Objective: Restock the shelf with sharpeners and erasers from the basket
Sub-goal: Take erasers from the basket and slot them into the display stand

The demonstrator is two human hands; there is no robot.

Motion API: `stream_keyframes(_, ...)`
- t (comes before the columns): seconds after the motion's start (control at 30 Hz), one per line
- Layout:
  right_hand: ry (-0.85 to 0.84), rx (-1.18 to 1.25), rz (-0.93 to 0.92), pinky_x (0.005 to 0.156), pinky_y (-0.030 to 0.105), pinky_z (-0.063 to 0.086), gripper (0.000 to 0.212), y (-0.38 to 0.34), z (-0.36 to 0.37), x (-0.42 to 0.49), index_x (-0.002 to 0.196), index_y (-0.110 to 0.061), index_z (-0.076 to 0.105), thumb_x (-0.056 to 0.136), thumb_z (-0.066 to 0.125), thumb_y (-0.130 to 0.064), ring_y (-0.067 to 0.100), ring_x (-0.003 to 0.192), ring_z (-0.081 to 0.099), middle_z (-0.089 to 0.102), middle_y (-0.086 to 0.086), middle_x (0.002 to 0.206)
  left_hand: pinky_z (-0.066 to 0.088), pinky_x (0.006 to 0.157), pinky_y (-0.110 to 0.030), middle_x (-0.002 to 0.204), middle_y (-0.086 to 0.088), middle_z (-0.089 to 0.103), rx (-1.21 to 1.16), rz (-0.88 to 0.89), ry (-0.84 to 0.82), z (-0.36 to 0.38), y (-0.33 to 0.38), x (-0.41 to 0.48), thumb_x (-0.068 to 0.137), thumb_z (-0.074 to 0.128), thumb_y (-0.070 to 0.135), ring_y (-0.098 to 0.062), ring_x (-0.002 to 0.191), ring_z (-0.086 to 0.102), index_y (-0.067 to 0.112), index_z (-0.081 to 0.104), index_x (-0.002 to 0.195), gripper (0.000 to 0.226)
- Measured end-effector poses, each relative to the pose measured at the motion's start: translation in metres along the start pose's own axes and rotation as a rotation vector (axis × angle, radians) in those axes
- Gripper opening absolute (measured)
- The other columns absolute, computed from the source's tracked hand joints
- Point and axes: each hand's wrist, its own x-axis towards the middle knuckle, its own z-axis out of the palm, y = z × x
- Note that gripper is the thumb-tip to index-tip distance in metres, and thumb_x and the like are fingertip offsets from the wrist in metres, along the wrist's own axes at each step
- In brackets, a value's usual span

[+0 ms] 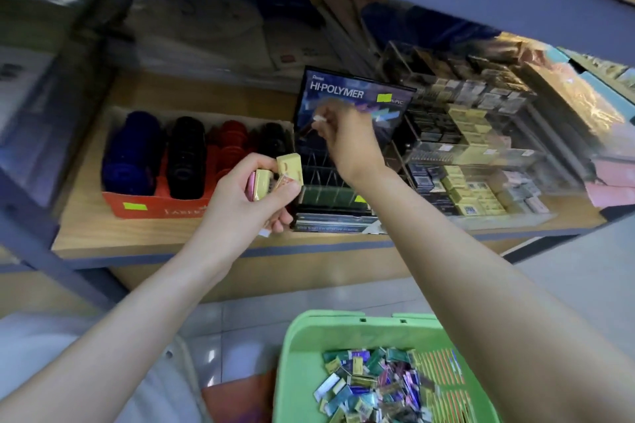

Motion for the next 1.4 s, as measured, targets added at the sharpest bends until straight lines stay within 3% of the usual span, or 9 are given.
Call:
stream_keyframes(0.17, -0.142, -0.182, -0.088, 0.08, 0.04, 0.048, 0.013, 0.0, 0.001, 0.015, 0.094, -0.007, 0.067, 0.085, 0.059, -0.001, 0.029, 0.091, 0.061, 0.065, 0.013, 0.1, 0.049, 0.051, -0.021, 0.061, -0.001, 0.065, -0.017, 0.011, -0.002, -0.006, 0.003, 0.0, 0.087, 0.066, 0.017, -0.013, 0.055, 0.06, 0.019, 0.059, 0.095, 0.011)
stream_keyframes(0.3, -0.108, -0.139, -0.098, 0.078, 0.045, 0.049, 0.015, 0.002, 0.005, 0.017, 0.092, -0.003, 0.063, 0.08, 0.062, 0.006, 0.03, 0.085, 0.062, 0.063, 0.015, 0.097, 0.051, 0.054, -0.024, 0.066, 0.002, 0.067, -0.007, 0.015, 0.0, -0.008, 0.004, 0.002, 0.086, 0.067, 0.019, -0.017, 0.06, 0.063, 0.023, 0.059, 0.094, 0.012)
stream_keyframes(0.6, -0.036, -0.316, -0.07, 0.073, 0.044, 0.052, 0.019, 0.0, 0.009, 0.011, 0.107, -0.007, 0.061, 0.088, 0.059, -0.006, 0.034, 0.086, 0.061, 0.054, 0.014, 0.116, 0.053, 0.055, -0.026, 0.069, -0.006, 0.067, 0.011, -0.019, 0.014, -0.009, 0.006, 0.006, 0.088, 0.066, 0.019, -0.016, 0.06, 0.062, 0.02, 0.058, 0.098, 0.012)
stream_keyframes(0.7, 0.062, 0.061, 0.073, 0.073, 0.038, 0.05, 0.017, -0.025, -0.005, -0.008, 0.11, -0.01, 0.058, 0.097, 0.049, -0.016, 0.019, 0.077, 0.058, 0.06, 0.008, 0.104, 0.052, 0.053, -0.022, 0.067, -0.004, 0.066, 0.016, -0.028, -0.008, -0.01, 0.008, 0.005, 0.089, 0.064, 0.02, -0.011, 0.057, 0.062, 0.019, 0.058, 0.1, 0.014)
stream_keyframes(0.77, -0.059, 0.407, 0.206, 0.064, 0.028, 0.05, 0.017, -0.044, -0.019, -0.03, 0.107, -0.016, 0.057, 0.1, 0.041, -0.021, 0.009, 0.07, 0.056, 0.062, 0.0, 0.09, 0.05, 0.052, -0.02, 0.066, -0.002, 0.065, 0.016, -0.03, -0.037, -0.009, 0.009, 0.004, 0.089, 0.063, 0.019, -0.009, 0.053, 0.06, 0.018, 0.057, 0.101, 0.013)
stream_keyframes(0.9, -0.384, 0.412, 0.107, 0.074, 0.023, 0.05, 0.013, -0.052, -0.04, -0.072, 0.102, -0.021, 0.064, 0.096, 0.053, -0.021, 0.003, 0.081, 0.06, 0.067, -0.006, 0.093, 0.049, 0.052, -0.022, 0.066, -0.004, 0.063, 0.069, -0.036, -0.169, -0.005, 0.01, 0.0, 0.088, 0.064, 0.019, -0.007, 0.052, 0.058, 0.016, 0.058, 0.103, 0.016)
stream_keyframes(1.17, -0.201, 0.665, 0.375, 0.061, 0.025, 0.056, 0.001, -0.027, -0.075, -0.106, 0.095, -0.014, 0.049, 0.096, 0.05, -0.014, 0.018, 0.071, 0.071, 0.067, 0.008, 0.084, 0.043, 0.05, -0.021, 0.064, 0.0, 0.061, 0.113, 0.003, -0.212, 0.027, 0.012, -0.007, 0.091, 0.058, 0.028, -0.009, 0.05, 0.052, 0.022, 0.051, 0.103, 0.015)
stream_keyframes(1.3, -0.087, 0.519, 0.39, 0.056, 0.02, 0.05, 0.009, 0.003, -0.108, -0.117, 0.096, -0.016, 0.045, 0.095, 0.052, -0.01, 0.011, 0.062, 0.063, 0.062, 0.008, 0.086, 0.042, 0.05, -0.023, 0.074, -0.007, 0.064, 0.086, -0.015, -0.257, 0.054, 0.012, -0.007, 0.093, 0.055, 0.029, -0.009, 0.048, 0.05, 0.02, 0.049, 0.104, 0.016)
stream_keyframes(1.4, -0.027, 0.212, 0.39, 0.059, 0.021, 0.05, 0.014, 0.047, -0.14, -0.119, 0.094, -0.029, 0.054, 0.092, 0.058, -0.016, 0.004, 0.06, 0.057, 0.058, 0.001, 0.081, 0.043, 0.055, -0.029, 0.078, -0.012, 0.065, 0.073, -0.031, -0.311, 0.08, 0.01, -0.004, 0.093, 0.055, 0.027, -0.011, 0.05, 0.05, 0.02, 0.049, 0.106, 0.016)
